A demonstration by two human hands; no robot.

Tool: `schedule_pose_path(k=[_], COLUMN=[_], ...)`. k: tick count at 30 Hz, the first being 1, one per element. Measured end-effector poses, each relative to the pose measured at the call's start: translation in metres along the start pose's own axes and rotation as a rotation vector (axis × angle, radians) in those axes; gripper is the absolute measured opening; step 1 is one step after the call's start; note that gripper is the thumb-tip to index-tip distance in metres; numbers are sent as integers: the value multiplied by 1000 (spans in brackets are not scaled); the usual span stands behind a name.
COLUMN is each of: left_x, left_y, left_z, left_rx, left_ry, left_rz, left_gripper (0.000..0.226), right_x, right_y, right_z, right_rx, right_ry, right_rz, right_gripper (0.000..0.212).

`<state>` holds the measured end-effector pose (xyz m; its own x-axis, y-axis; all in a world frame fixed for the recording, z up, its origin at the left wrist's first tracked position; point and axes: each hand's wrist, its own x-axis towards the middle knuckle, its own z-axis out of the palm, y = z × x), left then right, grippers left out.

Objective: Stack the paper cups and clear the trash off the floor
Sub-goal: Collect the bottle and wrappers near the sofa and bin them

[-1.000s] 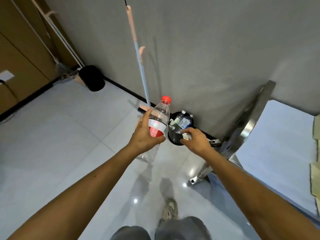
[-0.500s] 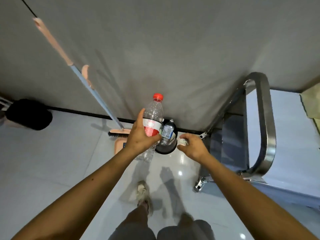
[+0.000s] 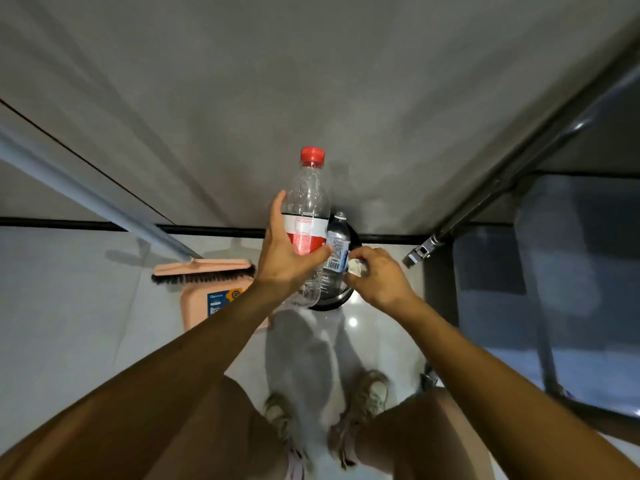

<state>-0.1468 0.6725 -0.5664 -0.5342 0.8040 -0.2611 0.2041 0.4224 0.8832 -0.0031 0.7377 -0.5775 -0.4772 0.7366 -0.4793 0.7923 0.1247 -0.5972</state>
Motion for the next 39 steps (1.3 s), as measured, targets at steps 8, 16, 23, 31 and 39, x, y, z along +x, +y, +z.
schedule_pose_path(k=[8, 16, 23, 31, 39], left_x=[88, 96, 63, -12, -99], left_y=[-163, -191, -105, 85, 219], left_z=[70, 92, 41, -48, -107], left_rx=[-107, 52, 225, 409, 680], left_ry=[19, 72, 53, -232, -454], left_rz=[-20, -57, -30, 26, 333], left_gripper=[111, 103, 102, 78, 64], right_x=[120, 144, 90, -59, -199], right_y=[97, 115, 63, -55, -129], right_z=[113, 122, 58, -73, -147], right_rx=[106, 158, 108, 59, -1], right_ry=[26, -33, -41, -6, 154], right_rz=[18, -1, 30, 19, -2], right_gripper=[55, 70, 66, 61, 55])
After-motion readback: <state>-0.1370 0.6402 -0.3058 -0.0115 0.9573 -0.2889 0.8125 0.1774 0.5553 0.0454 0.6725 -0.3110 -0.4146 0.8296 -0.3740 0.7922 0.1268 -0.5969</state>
